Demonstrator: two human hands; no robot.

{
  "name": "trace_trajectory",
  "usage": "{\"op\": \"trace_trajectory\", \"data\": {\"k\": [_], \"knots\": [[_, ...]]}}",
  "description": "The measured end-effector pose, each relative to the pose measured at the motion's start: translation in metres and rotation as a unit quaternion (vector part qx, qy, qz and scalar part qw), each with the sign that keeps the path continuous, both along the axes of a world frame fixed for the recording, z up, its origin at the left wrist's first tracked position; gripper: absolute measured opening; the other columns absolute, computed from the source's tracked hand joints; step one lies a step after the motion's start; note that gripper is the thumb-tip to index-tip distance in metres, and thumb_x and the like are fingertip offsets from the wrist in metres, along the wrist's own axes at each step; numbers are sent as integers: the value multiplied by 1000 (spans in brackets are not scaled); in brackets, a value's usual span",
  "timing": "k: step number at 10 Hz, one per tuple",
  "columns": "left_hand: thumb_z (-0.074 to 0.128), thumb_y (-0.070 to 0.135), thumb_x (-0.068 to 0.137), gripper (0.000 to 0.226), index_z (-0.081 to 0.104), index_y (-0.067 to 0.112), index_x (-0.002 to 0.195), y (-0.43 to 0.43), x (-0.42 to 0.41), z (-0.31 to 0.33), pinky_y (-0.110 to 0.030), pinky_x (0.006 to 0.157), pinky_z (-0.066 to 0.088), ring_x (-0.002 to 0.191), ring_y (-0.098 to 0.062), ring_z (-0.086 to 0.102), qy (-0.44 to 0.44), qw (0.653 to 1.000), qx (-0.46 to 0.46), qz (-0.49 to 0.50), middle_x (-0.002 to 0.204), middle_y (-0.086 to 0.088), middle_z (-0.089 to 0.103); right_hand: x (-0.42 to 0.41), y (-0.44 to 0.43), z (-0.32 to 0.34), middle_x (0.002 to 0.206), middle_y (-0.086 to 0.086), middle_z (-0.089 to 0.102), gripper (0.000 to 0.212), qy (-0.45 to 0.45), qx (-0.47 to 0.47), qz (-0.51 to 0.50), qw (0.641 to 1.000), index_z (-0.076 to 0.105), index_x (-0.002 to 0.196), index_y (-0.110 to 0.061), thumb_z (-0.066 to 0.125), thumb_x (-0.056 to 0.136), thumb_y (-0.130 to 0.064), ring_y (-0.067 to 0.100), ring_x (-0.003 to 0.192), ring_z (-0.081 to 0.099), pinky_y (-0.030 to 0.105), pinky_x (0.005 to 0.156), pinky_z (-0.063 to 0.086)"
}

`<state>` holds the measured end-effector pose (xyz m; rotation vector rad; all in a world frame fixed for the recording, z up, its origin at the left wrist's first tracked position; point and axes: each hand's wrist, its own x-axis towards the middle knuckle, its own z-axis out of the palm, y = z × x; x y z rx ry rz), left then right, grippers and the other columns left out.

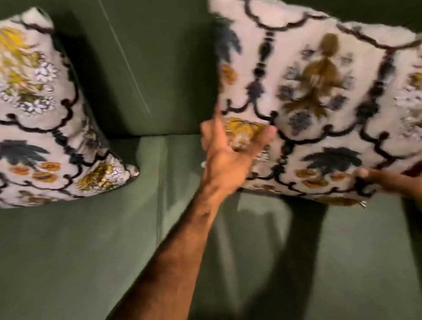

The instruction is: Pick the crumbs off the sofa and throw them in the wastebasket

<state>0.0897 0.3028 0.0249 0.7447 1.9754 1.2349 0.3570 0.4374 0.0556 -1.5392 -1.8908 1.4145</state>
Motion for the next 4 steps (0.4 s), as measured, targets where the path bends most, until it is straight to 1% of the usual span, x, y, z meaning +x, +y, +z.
{"op": "trace_trajectory", "data": {"k": [1, 2, 3, 4], "knots": [[61, 80, 61, 116, 16, 35, 157, -37, -35, -8, -2, 110, 7, 132, 15, 14, 27, 994, -13, 102, 142, 10, 28, -64, -6, 0, 124, -11, 74, 91, 51, -55, 54, 996, 58, 135, -25, 96, 53, -32, 7, 112, 71, 29, 89, 60], [53, 91, 60, 123, 1, 37, 157, -68, -48, -15, -27, 121, 1, 151, -5, -3, 12, 991, -93, 93, 168, 6, 0, -94, -15, -10, 122, -20, 73, 110, 34, -38, 61, 997, 55, 136, -32, 97, 38, -55, 1, 107, 71, 23, 90, 58], [60, 86, 66, 115, 6, 39, 156, -61, -52, -17, -24, 116, -1, 141, 4, -1, -1, 996, -74, 44, 167, 3, 7, -92, -29, -10, 140, -10, 63, 119, 5, -62, 10, 998, 43, 145, -35, 97, 41, -57, 15, 123, 64, 52, 104, 52], [73, 64, 77, 109, 9, 31, 158, -86, -55, -7, -27, 118, 2, 152, -15, 8, -13, 993, -115, -16, 164, -9, 13, -80, -79, -4, 152, 8, 52, 124, -101, -3, -58, 993, 32, 153, -27, 86, 48, -63, 33, 132, 55, 57, 108, 47]]}}
